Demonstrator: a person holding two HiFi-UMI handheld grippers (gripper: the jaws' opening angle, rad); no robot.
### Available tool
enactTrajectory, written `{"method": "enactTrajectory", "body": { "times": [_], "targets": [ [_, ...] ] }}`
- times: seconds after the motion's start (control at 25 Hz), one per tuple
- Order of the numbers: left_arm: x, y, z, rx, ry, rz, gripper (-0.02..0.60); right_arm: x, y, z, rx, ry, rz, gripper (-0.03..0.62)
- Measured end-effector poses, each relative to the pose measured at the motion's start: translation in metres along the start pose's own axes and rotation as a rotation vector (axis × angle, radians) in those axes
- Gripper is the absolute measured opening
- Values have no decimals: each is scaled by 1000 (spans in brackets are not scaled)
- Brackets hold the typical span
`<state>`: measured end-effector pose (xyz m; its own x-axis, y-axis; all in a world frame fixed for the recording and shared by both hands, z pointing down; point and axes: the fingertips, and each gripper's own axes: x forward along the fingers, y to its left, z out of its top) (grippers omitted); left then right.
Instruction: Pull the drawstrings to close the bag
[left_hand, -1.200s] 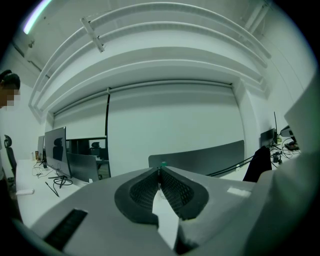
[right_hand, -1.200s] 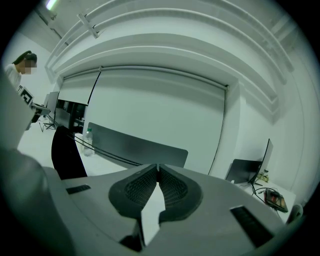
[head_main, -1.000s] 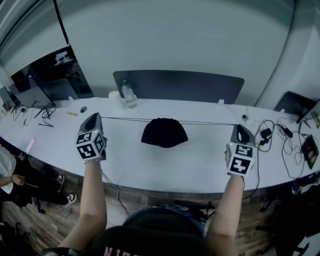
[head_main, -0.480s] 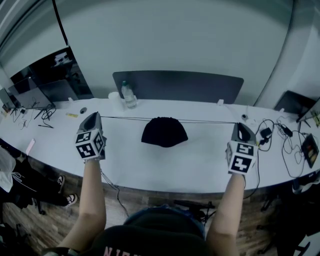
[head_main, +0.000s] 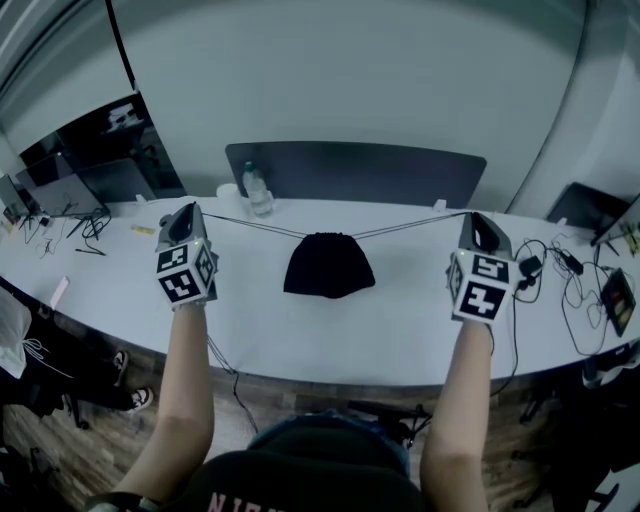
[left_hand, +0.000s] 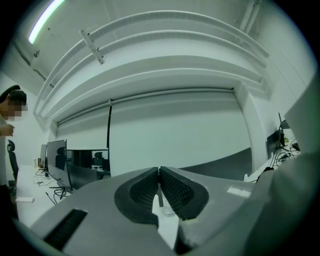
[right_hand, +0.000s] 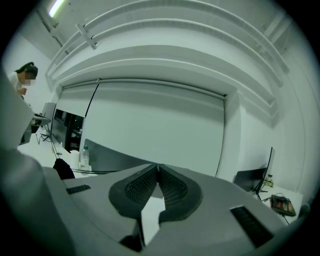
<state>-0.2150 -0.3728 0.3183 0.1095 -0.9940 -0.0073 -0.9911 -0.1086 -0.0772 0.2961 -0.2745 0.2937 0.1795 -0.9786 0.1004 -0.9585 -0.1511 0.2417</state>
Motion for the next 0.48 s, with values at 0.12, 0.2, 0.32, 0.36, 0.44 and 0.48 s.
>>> {"method": "enactTrajectory", "body": {
  "times": [0.12, 0.2, 0.32, 0.36, 0.44, 0.48],
  "targets": [
    [4, -6, 19, -4, -39, -5, 14, 5, 5, 24, 14, -52, 9, 8],
    [6, -15, 30, -5, -63, -15, 14, 7, 12, 37, 18, -79, 25, 8],
    [5, -31, 42, 0, -95, -38, 14, 7, 27, 47, 31, -107, 53, 8],
    [5, -34, 45, 4, -105, -45, 14, 7, 35, 49, 33, -113, 67, 8],
    [3, -42, 48, 12, -125, -60, 14, 6, 54, 52, 29, -123, 97, 8],
    [1, -46, 50, 17, -135, -70, 14, 5, 63, 52, 25, -127, 111, 8]
  ]
}}
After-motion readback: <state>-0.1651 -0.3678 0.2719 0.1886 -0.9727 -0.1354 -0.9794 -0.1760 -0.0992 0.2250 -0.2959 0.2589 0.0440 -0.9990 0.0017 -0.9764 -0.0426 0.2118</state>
